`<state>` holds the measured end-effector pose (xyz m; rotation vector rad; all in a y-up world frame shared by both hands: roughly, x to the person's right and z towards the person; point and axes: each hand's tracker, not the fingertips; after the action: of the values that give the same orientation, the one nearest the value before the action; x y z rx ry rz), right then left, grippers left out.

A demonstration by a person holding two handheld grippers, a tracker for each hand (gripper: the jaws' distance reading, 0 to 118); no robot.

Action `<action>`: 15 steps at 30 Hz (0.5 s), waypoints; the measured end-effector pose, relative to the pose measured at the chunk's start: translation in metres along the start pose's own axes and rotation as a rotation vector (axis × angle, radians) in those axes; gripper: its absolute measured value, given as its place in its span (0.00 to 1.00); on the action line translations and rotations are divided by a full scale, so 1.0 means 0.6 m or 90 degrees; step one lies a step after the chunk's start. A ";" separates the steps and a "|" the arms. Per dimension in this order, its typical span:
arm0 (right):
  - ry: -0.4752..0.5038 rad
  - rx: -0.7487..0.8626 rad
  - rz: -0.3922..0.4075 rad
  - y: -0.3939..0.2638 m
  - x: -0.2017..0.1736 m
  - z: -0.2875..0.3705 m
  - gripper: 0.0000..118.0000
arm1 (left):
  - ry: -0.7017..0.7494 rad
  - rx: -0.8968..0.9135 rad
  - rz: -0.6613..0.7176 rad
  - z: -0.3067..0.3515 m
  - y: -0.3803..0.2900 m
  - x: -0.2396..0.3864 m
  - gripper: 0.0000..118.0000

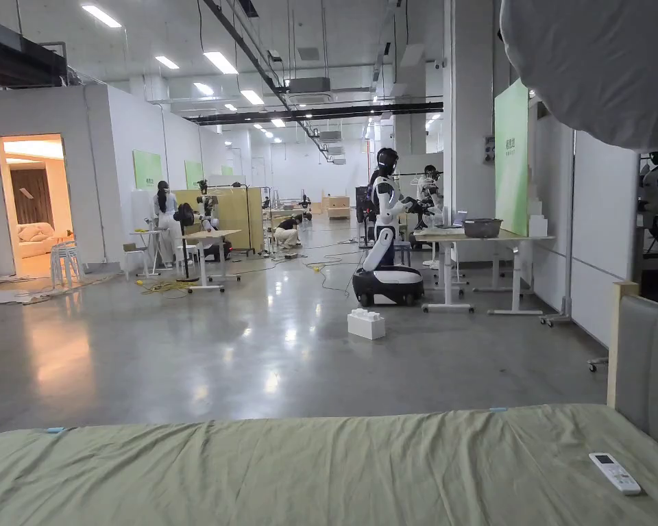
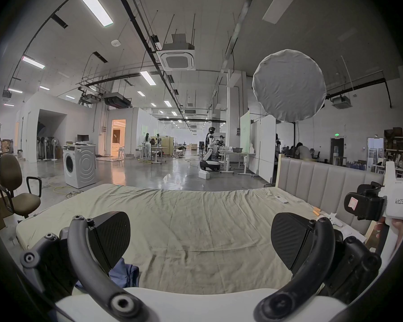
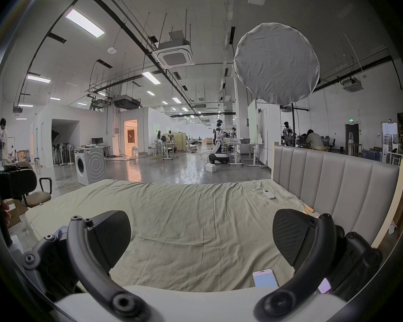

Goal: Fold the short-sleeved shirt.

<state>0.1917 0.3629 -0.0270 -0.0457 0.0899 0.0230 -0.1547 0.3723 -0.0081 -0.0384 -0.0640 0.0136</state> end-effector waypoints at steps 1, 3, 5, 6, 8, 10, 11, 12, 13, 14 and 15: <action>-0.001 -0.001 0.000 -0.001 0.000 -0.001 1.00 | -0.002 0.003 0.000 0.000 0.001 0.001 1.00; -0.002 -0.002 0.002 -0.002 -0.001 -0.002 1.00 | -0.006 0.007 -0.001 0.001 0.002 0.001 1.00; -0.001 -0.004 0.002 -0.002 -0.002 -0.003 1.00 | -0.008 0.007 -0.002 0.001 0.003 0.002 1.00; 0.000 -0.004 0.002 -0.002 -0.002 -0.003 1.00 | -0.008 0.006 -0.004 0.000 0.003 0.002 1.00; 0.002 -0.004 0.002 -0.002 -0.003 -0.002 1.00 | -0.005 0.005 -0.004 0.000 0.003 0.001 1.00; 0.004 -0.003 0.001 -0.001 -0.003 -0.002 1.00 | -0.003 0.003 0.000 0.000 0.002 0.001 1.00; 0.005 -0.003 0.001 0.000 -0.002 -0.002 1.00 | -0.003 0.003 0.002 0.000 0.002 0.000 1.00; 0.007 -0.003 0.000 0.001 -0.003 -0.002 1.00 | -0.003 0.003 0.004 0.000 0.002 0.000 1.00; 0.007 -0.002 0.000 0.002 -0.003 -0.001 1.00 | -0.002 0.003 0.006 0.000 0.002 -0.001 1.00; 0.007 -0.001 -0.001 0.002 -0.003 -0.001 1.00 | -0.001 0.002 0.008 0.000 0.002 -0.002 1.00; 0.007 0.000 -0.001 0.003 -0.003 -0.001 1.00 | -0.001 0.002 0.009 0.000 0.003 -0.002 1.00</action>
<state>0.1901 0.3646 -0.0277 -0.0460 0.1015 0.0207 -0.1559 0.3739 -0.0083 -0.0354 -0.0654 0.0275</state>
